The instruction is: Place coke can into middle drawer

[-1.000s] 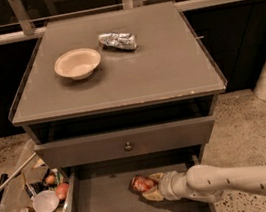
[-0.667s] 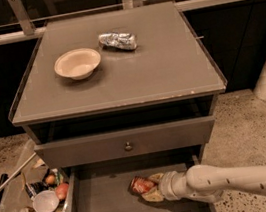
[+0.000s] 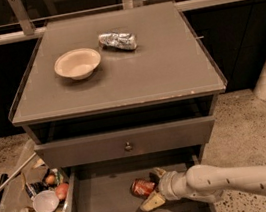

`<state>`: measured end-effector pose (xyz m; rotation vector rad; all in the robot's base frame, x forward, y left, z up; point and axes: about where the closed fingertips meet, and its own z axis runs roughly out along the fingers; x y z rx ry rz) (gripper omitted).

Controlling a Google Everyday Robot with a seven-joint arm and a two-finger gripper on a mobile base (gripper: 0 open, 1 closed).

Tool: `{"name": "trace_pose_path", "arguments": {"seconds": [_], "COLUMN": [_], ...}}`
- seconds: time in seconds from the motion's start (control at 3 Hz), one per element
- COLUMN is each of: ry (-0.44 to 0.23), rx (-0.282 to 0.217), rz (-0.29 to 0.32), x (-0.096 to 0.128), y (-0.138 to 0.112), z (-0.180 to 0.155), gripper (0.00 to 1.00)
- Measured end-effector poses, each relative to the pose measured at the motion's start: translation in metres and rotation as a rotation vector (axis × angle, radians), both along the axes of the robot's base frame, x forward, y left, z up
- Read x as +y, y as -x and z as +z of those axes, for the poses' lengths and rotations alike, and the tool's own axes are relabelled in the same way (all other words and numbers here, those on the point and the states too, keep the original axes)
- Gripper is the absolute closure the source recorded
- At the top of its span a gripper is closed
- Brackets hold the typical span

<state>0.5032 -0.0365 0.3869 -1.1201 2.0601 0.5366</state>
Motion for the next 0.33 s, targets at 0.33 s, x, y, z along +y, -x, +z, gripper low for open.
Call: {"name": "trace_pose_path", "arguments": {"seconds": [0.33], "ry": [0.0], "rx": [0.0], "rz": [0.0], "x": [0.0], "y": [0.0], "z": [0.0], "gripper": [0.0]}}
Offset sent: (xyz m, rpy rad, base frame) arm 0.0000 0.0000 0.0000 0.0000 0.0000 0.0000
